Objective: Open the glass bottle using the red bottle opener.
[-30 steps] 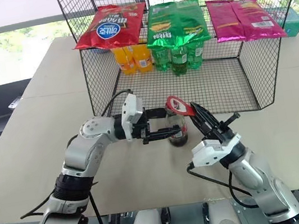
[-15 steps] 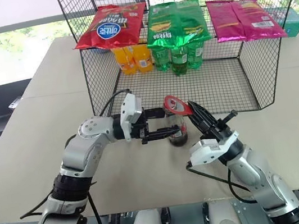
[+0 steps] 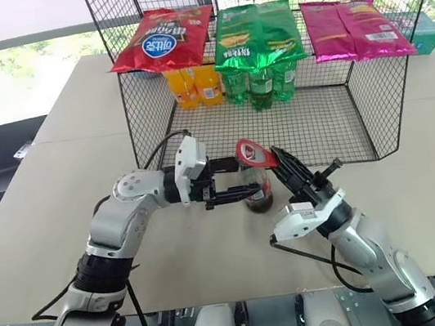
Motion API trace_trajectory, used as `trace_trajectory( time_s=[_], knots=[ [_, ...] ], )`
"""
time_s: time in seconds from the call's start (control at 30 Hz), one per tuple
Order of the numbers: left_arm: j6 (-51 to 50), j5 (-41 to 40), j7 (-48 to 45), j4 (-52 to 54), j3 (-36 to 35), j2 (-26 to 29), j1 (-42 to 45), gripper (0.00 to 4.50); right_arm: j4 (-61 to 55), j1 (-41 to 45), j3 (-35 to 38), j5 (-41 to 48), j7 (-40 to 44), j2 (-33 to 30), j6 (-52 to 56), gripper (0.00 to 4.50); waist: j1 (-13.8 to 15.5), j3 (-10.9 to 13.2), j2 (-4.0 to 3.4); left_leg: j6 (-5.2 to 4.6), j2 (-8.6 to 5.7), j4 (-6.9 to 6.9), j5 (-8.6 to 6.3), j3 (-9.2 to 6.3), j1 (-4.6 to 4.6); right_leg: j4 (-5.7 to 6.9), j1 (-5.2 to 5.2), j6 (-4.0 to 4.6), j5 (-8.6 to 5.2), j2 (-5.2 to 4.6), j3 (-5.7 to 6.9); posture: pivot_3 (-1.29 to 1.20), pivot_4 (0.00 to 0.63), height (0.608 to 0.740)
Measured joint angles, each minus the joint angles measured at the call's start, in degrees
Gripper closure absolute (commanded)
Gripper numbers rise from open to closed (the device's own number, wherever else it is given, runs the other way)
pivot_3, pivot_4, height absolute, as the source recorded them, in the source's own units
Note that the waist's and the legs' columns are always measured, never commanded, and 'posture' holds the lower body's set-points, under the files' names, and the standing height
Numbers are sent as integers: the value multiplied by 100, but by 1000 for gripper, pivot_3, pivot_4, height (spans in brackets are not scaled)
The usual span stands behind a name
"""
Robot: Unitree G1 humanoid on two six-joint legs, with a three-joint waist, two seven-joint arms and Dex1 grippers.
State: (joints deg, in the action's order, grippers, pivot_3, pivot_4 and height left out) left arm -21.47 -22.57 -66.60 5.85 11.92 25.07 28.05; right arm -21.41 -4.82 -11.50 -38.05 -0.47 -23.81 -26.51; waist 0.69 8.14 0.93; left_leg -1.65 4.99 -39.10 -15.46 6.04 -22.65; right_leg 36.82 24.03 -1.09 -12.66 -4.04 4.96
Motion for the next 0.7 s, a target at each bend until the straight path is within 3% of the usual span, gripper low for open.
trace_trajectory(
  time_s=[0.2,0.37,0.5,0.7],
  knots=[
    [41,48,12,-4,53,-44,2,1786,-348,103,273,153,473,-692,128,4500,-2,-9,-3,0,0,2,0,0,1,0,0,0,0,2,-1,0,150,740],
    [139,110,63,-78,113,-128,13,1786,-722,551,712,497,1393,-1540,387,4500,2,-13,-4,-1,-1,0,0,0,2,-3,-5,1,-1,1,1,0,150,740],
    [235,122,78,-140,130,-183,13,1786,-801,919,772,821,1959,-1759,541,4500,1,-12,-4,-1,-1,1,0,0,0,-3,-4,1,0,2,5,0,150,740],
    [359,127,87,-156,172,-230,-7,1786,-933,1338,625,1143,2538,-1587,897,4500,15,-9,-2,-1,-2,1,0,-1,-10,-6,-2,1,0,1,10,0,150,740]
  ],
)
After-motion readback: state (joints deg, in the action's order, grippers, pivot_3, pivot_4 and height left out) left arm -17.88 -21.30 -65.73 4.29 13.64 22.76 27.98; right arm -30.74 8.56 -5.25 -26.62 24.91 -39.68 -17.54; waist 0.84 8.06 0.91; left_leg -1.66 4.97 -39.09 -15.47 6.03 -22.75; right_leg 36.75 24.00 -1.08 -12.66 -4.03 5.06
